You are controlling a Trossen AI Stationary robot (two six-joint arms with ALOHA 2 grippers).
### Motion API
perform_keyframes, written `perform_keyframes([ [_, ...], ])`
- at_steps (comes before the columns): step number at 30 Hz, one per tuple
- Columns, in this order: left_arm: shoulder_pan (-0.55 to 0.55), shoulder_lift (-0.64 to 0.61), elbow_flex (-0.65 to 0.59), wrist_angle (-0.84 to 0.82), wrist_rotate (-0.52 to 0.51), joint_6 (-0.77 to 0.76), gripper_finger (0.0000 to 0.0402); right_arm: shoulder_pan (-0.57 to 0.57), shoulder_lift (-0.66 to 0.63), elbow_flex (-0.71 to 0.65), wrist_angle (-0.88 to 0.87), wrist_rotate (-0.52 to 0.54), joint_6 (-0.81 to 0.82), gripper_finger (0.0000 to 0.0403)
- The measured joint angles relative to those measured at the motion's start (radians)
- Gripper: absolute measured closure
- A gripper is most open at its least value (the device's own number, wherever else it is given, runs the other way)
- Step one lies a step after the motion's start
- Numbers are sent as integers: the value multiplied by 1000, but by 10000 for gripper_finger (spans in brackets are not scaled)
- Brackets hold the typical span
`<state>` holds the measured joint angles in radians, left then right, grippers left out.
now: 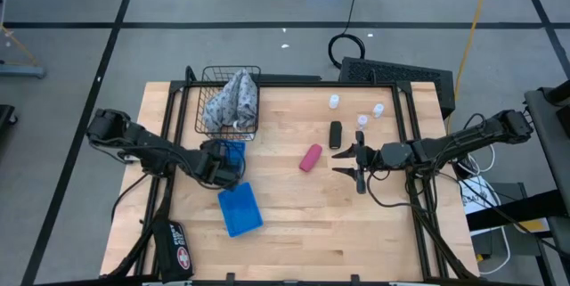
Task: Pick & Place Medicine items
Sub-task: Put the brown bandage into the top blue basket
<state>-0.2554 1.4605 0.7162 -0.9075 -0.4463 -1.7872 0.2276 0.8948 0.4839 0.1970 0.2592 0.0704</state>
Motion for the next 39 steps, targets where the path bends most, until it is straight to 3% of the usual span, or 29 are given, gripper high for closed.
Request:
perform_keyframes([
  [10, 0, 0, 0, -1, 57, 2, 331, 0, 0, 0, 0, 0, 0, 243],
  [20, 0, 0, 0, -1, 79, 0, 221, 0, 0, 0, -9, 0, 7, 243],
  [25, 0, -7, 0, -11, 79, 5, 186, 0, 0, 0, -9, 0, 7, 243],
  [39, 5, -85, 1, -30, 79, 55, 179, 0, 0, 0, -9, 0, 8, 243],
])
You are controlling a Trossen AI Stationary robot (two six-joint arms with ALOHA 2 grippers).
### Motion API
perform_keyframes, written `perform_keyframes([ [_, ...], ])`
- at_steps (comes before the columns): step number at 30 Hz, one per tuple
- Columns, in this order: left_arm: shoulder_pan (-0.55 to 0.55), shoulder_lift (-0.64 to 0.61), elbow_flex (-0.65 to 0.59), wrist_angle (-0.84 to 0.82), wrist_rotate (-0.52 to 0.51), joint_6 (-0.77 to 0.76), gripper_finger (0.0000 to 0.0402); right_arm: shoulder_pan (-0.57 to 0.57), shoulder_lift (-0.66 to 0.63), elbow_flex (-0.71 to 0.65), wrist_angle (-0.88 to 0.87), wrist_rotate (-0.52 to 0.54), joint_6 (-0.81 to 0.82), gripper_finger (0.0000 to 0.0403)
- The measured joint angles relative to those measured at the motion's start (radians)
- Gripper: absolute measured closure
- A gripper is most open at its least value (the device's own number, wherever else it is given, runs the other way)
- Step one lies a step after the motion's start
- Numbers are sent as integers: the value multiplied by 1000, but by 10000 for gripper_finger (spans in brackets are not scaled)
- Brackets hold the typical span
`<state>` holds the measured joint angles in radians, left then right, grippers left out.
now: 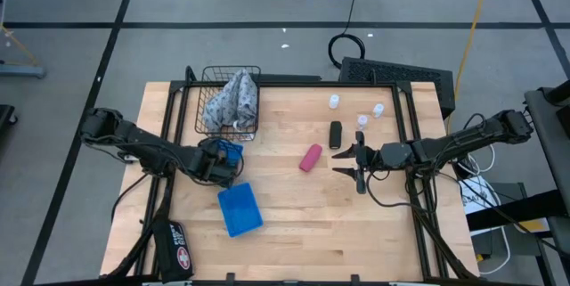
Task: Pick & Place Medicine items
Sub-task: Put the brown bandage into the top blue basket, then put the black bandage into the top blue basket
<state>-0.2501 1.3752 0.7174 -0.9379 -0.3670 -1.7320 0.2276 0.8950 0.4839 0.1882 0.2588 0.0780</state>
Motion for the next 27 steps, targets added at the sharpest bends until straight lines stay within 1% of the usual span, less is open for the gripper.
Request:
perform_keyframes([
  [7, 29, -101, 14, -2, -5, 79, 179, 0, 0, 0, -35, 0, 1, 243],
  [11, 27, -201, 63, 1, -108, 171, 179, 0, 0, 0, -73, 0, 1, 243],
  [13, 19, -250, 97, 8, -173, 252, 179, 0, 0, 0, -73, 0, 13, 243],
  [15, 10, -294, 133, 32, -232, 354, 179, 0, -1, 0, -78, 0, 15, 243],
  [17, -8, -332, 161, 90, -284, 491, 179, 0, -4, 0, -97, 0, 15, 243],
  [22, -75, -414, 177, 408, -414, 946, 178, -2, -9, 0, -162, 1, 49, 243],
  [24, -87, -430, 177, 508, -465, 1109, 178, -2, -9, 0, -167, 1, 65, 243],
  [26, -85, -436, 177, 566, -503, 1205, 178, -2, -9, 0, -162, 1, 74, 243],
  [27, -82, -436, 177, 594, -506, 1223, 178, -2, -9, 0, -160, 1, 80, 243],
])
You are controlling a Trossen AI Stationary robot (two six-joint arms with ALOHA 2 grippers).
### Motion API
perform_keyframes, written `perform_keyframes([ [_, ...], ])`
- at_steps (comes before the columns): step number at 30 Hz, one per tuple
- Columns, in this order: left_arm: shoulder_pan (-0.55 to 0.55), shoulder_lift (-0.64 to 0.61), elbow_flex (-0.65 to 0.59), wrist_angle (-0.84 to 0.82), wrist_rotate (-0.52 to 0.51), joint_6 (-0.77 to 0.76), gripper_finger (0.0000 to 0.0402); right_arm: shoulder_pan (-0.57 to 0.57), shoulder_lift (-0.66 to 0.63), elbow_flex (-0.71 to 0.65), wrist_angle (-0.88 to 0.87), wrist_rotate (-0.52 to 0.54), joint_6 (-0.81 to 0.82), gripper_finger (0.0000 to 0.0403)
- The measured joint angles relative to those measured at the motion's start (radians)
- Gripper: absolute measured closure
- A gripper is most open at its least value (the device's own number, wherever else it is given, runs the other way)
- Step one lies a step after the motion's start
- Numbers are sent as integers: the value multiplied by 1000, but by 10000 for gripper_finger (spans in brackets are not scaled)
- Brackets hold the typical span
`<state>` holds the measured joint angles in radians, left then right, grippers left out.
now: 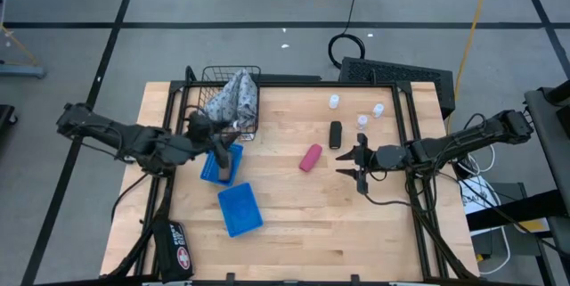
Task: Pick & Place Medicine items
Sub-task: Put the black bandage into the top blue basket
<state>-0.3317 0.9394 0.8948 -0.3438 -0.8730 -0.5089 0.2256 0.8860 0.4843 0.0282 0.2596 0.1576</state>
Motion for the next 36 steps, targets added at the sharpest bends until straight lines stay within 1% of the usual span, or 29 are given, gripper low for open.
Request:
perform_keyframes([
  [2, 8, 0, 0, 35, 26, 38, 178, 0, 0, 0, 6, -1, 15, 243],
  [6, 33, 12, -1, 80, 134, 220, 178, 0, 0, 0, 37, -1, 21, 243],
  [9, 59, 19, -40, 179, 178, 322, 179, -2, 0, 0, 95, 4, 22, 243],
  [10, 71, 16, -58, 216, 193, 345, 179, -4, 3, 0, 113, 20, 22, 243],
  [13, 105, -18, -140, 296, 255, 373, 179, -22, 36, 0, 170, 161, 51, 243],
  [14, 121, -31, -171, 326, 289, 376, 179, -32, 51, 0, 172, 201, 62, 241],
  [16, 156, -57, -237, 399, 389, 377, 179, -52, 91, 0, 163, 244, 86, 235],
  [19, 208, -101, -314, 492, 578, 385, 179, -87, 172, 0, 160, 263, 127, 211],
  [21, 242, -129, -346, 529, 667, 384, 179, -119, 232, 1, 162, 268, 155, 189],
  [24, 285, -147, -377, 537, 687, 350, 179, -173, 313, 0, 140, 275, 242, 157],
  [27, 322, -149, -394, 537, 681, 311, 179, -222, 376, 0, 114, 298, 332, 139],
  [31, 357, -148, -401, 515, 681, 265, 179, -261, 447, 0, 117, 291, 383, 135],
  [36, 371, -133, -403, 508, 681, 259, 179, -287, 508, 0, 122, 290, 463, 150],
])
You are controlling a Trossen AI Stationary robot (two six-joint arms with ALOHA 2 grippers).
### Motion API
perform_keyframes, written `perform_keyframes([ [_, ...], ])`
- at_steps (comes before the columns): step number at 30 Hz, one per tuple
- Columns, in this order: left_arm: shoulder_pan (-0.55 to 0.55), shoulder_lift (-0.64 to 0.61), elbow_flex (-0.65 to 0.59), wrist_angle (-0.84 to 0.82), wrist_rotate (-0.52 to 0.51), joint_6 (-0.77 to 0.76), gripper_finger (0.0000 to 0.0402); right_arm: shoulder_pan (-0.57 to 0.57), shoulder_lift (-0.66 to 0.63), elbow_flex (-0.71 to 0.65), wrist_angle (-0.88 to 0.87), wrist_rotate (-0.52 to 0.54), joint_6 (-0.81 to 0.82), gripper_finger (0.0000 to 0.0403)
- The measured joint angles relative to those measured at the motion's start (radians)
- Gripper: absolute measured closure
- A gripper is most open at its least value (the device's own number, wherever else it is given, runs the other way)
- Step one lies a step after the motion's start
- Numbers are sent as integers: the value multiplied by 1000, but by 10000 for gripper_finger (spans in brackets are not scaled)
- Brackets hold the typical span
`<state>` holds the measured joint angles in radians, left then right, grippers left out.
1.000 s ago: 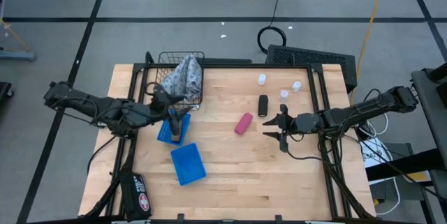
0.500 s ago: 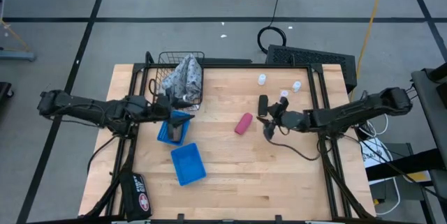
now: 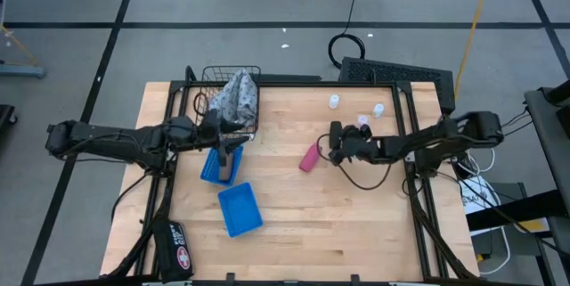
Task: Pick & Place Medicine items
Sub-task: Put the black bandage into the top blue basket
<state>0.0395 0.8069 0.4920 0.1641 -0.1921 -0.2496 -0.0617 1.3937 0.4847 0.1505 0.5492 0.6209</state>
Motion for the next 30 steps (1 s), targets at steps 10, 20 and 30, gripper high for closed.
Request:
perform_keyframes([
  [10, 0, 14, 0, 2, 0, -8, 179, -17, 29, 2, -63, 10, -9, 179],
  [20, -1, 12, 0, 6, -10, -22, 179, -17, -136, -1, -275, -3, 21, 202],
  [30, 2, 12, 0, 5, -45, -20, 179, -16, -235, -2, -290, -58, 29, 199],
])
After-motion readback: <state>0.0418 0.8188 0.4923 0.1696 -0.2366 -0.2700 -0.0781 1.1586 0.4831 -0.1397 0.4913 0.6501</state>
